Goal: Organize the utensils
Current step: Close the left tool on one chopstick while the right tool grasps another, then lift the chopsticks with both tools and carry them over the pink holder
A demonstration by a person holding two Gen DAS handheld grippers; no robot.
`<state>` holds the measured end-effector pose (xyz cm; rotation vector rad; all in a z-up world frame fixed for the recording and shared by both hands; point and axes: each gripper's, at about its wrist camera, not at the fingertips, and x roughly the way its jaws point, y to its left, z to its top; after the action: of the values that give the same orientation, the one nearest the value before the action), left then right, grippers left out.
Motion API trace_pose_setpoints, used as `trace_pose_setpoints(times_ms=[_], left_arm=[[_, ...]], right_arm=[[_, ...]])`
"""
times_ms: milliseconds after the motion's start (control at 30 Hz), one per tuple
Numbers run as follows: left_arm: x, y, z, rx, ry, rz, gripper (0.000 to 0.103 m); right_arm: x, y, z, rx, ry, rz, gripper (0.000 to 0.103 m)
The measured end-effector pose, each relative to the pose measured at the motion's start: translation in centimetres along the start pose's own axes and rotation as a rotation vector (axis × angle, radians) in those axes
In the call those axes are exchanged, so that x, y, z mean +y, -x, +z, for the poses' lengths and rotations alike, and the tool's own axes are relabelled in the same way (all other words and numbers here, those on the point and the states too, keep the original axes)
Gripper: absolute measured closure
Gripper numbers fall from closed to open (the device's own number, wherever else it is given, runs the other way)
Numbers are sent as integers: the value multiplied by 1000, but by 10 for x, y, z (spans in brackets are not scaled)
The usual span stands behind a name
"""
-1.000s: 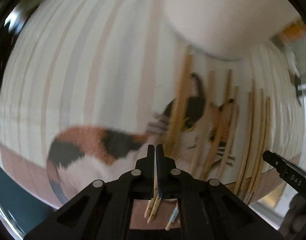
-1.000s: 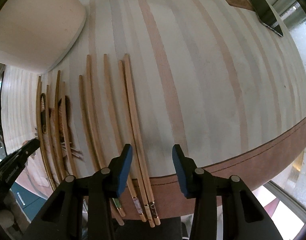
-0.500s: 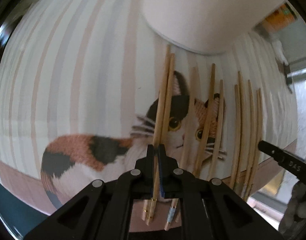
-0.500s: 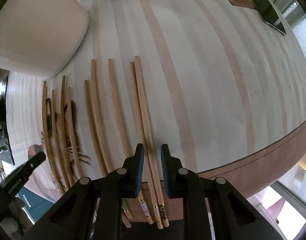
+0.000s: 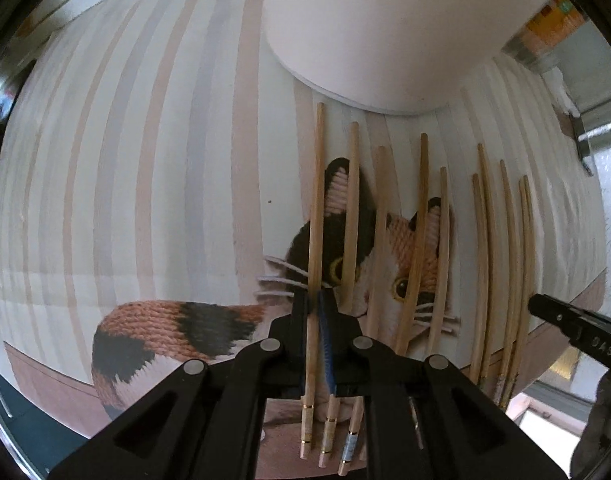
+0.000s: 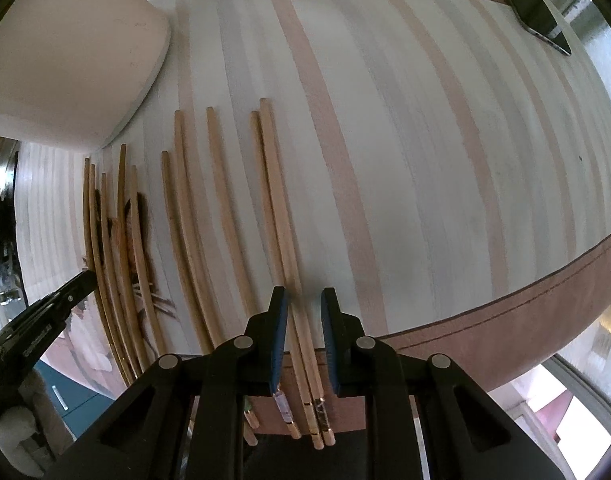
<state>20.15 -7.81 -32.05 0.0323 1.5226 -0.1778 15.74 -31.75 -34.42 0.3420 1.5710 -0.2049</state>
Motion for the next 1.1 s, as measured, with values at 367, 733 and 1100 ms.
trace_pose_setpoints(times_ms=[367,733,1100], left_arm=[[2,-7,-25,17,152,62,98],[-3,-20,-30,27,129,83,96],[-4,-10,-4,22,133,96,96]], right_arm=[[-8,-5,2,17,-13,5,94],[-8,-6,12,20,42,-48,94],[2,-6,1,14,130,-170,96]])
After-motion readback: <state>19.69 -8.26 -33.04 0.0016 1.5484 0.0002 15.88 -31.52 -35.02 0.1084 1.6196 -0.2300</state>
